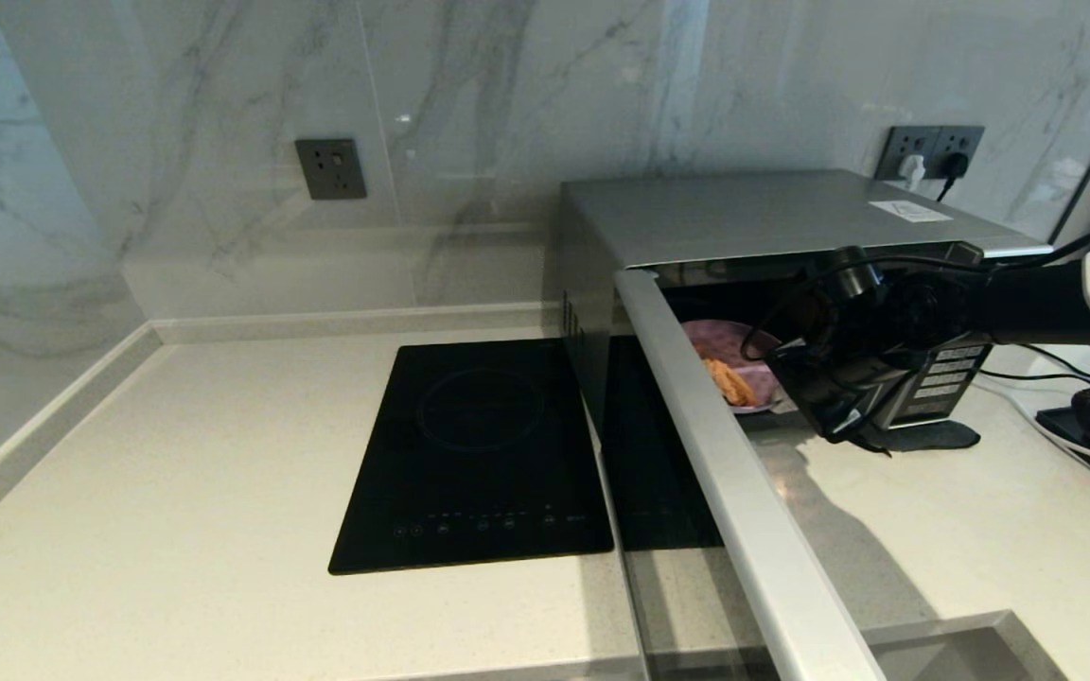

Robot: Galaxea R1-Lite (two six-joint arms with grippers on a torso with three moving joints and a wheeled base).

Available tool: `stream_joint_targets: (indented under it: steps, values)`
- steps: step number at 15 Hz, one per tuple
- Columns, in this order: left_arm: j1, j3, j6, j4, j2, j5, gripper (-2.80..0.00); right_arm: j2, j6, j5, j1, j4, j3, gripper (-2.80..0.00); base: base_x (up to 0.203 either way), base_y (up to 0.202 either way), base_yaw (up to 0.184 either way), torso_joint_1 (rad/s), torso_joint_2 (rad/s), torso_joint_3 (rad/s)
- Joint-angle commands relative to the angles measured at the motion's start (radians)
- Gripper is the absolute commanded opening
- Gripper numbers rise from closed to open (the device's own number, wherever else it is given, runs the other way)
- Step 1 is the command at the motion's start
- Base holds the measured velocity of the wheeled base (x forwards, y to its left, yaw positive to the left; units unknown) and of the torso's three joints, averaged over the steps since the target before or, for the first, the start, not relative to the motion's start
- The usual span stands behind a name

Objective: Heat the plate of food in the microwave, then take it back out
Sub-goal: Put the plate in the microwave oven, then close the microwave oven

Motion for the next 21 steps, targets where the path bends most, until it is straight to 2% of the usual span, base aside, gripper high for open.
stream_joint_targets:
  steps: [1, 7, 10, 13, 16, 18, 21]
  values:
    - [0.0, 0.0, -0.001, 0.0, 0.002, 0.0, -2.8, 0.011, 0.007, 0.0, -0.004, 0.003, -0.009, 0.0, 0.0, 0.0, 0.0, 0.0, 0.0, 0.0]
    - [0.0, 0.0, -0.001, 0.0, 0.002, 0.0, -2.8, -0.05, 0.007, 0.0, -0.01, 0.007, 0.006, 0.0, 0.0, 0.0, 0.0, 0.0, 0.0, 0.0]
    - [0.0, 0.0, -0.001, 0.0, 0.002, 0.0, -2.8, -0.185, -0.006, -0.002, -0.01, 0.008, 0.069, 0.0, 0.0, 0.0, 0.0, 0.0, 0.0, 0.0]
    - [0.0, 0.0, -0.001, 0.0, 0.002, 0.0, -2.8, -0.409, -0.067, -0.002, -0.012, 0.009, 0.22, 0.0, 0.0, 0.0, 0.0, 0.0, 0.0, 0.0]
    - [0.0, 0.0, -0.001, 0.0, 0.002, 0.0, -2.8, -0.626, -0.157, -0.009, -0.024, 0.009, 0.463, 0.0, 0.0, 0.0, 0.0, 0.0, 0.0, 0.0]
    - [0.0, 0.0, -0.001, 0.0, 0.002, 0.0, -2.8, -0.739, -0.204, -0.047, -0.032, 0.01, 0.6, 0.0, 0.0, 0.0, 0.0, 0.0, 0.0, 0.0]
    - [0.0, 0.0, -0.001, 0.0, 0.002, 0.0, -2.8, -0.903, -0.265, -0.1, -0.035, 0.055, 0.689, 0.0, 0.0, 0.0, 0.0, 0.0, 0.0, 0.0]
